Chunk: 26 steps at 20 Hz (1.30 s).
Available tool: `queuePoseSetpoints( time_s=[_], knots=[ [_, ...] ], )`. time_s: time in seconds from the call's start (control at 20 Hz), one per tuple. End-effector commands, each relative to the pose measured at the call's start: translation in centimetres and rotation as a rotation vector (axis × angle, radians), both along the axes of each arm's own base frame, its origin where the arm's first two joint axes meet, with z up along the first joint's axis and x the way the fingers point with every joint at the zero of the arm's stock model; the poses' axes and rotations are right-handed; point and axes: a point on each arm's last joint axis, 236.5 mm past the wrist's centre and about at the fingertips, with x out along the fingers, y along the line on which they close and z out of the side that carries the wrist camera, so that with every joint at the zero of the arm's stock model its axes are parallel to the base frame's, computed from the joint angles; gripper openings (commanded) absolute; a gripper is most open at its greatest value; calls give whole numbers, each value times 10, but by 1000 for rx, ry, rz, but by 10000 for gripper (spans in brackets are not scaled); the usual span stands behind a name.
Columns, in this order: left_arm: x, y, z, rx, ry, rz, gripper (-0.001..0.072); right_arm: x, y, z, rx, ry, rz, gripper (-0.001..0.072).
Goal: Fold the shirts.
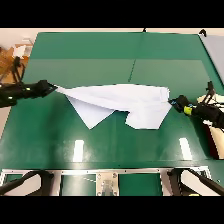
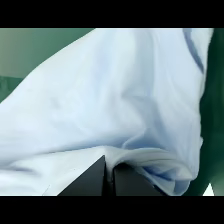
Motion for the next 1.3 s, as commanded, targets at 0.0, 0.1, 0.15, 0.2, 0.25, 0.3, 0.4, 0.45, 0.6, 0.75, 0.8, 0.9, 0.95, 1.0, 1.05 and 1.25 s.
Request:
queuePoseSetpoints(
  time_s=[0.0, 0.1, 0.15, 0.2, 0.25, 0.3, 0.4, 0.45, 0.6, 0.75, 0.8, 0.9, 0.95, 1.0, 1.05, 1.25],
  knots=[
    [17, 1, -38, -90, 43, 61, 23, 18, 0, -36, 56, 74, 30, 82],
    [16, 0, -41, -90, 51, 51, 23, 18, 5, -31, 74, 81, 97, 459],
    [14, -2, -40, -97, 54, 41, 23, 13, 5, -27, 66, 88, 146, 472],
    [12, -5, -39, -103, 58, 30, 23, 2, 6, -27, 74, 119, 186, 472],
    [10, -7, -39, -109, 61, 20, 23, -15, 13, -30, 109, 167, 228, 472],
    [9, -9, -38, -114, 64, 12, 23, -30, 23, -32, 146, 200, 267, 473],
    [6, -11, -37, -117, 63, -6, 23, -55, 38, -43, 204, 259, 296, 472],
    [6, -12, -37, -119, 64, -9, 23, -60, 41, -47, 215, 273, 296, 472],
    [3, -16, -36, -126, 65, -28, 23, -62, 36, -45, 223, 273, 283, 471],
    [1, -18, -35, -134, 69, -40, 23, -69, 39, -50, 228, 296, 291, 471],
    [1, -18, -35, -133, 69, -40, 23, -73, 42, -54, 231, 307, 288, 471],
    [1, -17, -36, -132, 68, -38, 23, -74, 47, -65, 206, 320, 280, 471],
    [2, -17, -36, -131, 67, -35, 23, -73, 48, -71, 181, 321, 276, 471],
    [2, -16, -36, -128, 66, -32, 23, -70, 49, -75, 151, 315, 274, 471],
    [2, -16, -36, -128, 66, -31, 23, -66, 50, -74, 141, 308, 277, 470],
    [2, -17, -36, -129, 67, -35, 23, -68, 46, -51, 236, 326, 281, 374]
  ],
)
